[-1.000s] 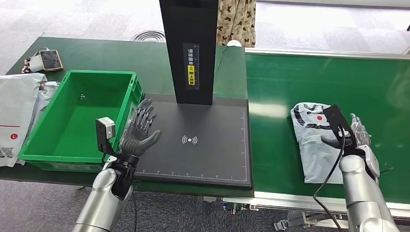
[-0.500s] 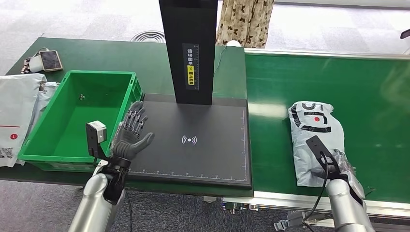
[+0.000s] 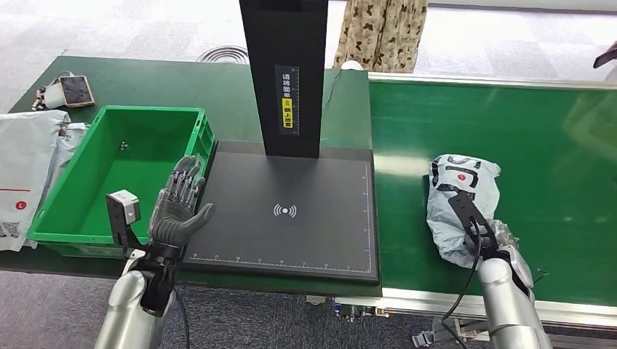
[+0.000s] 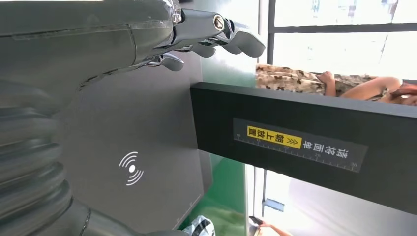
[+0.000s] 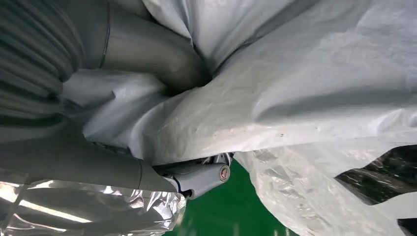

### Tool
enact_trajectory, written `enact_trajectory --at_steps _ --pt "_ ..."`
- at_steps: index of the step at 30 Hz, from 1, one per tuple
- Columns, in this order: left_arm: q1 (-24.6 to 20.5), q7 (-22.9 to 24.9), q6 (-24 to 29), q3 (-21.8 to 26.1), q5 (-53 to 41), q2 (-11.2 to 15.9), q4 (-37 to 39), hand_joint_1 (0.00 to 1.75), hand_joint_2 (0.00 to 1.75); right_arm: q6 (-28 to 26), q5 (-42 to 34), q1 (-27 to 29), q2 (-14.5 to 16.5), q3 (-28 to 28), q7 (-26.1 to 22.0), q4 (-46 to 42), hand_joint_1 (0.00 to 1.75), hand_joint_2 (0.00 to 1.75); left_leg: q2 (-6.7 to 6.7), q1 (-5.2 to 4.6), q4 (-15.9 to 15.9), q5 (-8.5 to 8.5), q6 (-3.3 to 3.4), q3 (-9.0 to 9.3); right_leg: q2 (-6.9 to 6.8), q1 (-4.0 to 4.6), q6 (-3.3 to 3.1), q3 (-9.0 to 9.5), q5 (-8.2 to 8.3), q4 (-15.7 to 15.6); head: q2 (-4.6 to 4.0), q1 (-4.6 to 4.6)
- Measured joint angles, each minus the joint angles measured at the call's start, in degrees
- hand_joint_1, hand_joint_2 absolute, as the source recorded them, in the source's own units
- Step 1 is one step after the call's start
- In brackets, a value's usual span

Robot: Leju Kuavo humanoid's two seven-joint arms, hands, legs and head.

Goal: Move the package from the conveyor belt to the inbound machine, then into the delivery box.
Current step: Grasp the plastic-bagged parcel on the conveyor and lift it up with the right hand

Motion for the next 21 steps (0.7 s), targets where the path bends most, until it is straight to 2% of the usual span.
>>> enact_trajectory --at_steps 7,14,18,21 --pt "0.59 0.34 -0.07 0.54 -0.18 -0.03 -0.81 0.00 1.75 -0.59 -0.01 0.02 0.67 -0.06 -0.68 -0.18 1.75 1.75 0.00 0.00 0.00 0.00 0.00 0.00 0.00 0.00 0.00 0.00 0.00 0.00 0.00 -0.01" --pt "2.44 0.44 -0.11 0.77 -1.34 -0.62 -3.27 0.00 1.75 -8.15 -3.95 0.50 2.21 -1.33 -6.70 -4.56 1.75 1.75 0.00 -0.01 0.00 0.00 0.00 -0.02 0.00 -0.01 0.00 -0.03 0.00 0.00 0.00 -0.01" --pt "3.06 0.38 0.36 0.78 -1.45 -0.75 -3.92 0.00 1.75 -14.01 -8.53 1.02 3.12 -2.77 -12.11 -9.02 1.75 1.75 0.00 -0.01 0.00 0.00 0.00 -0.02 0.00 -0.01 0.00 -0.03 0.00 0.00 0.00 -0.01" --pt "3.33 -0.33 0.93 0.78 -1.41 -0.78 -4.11 0.00 1.75 -22.22 -15.85 2.04 4.35 -4.61 -21.87 -13.98 1.75 1.75 -0.01 -0.01 0.00 0.00 0.00 -0.01 -0.01 -0.01 0.00 -0.04 0.00 0.00 0.00 -0.01"
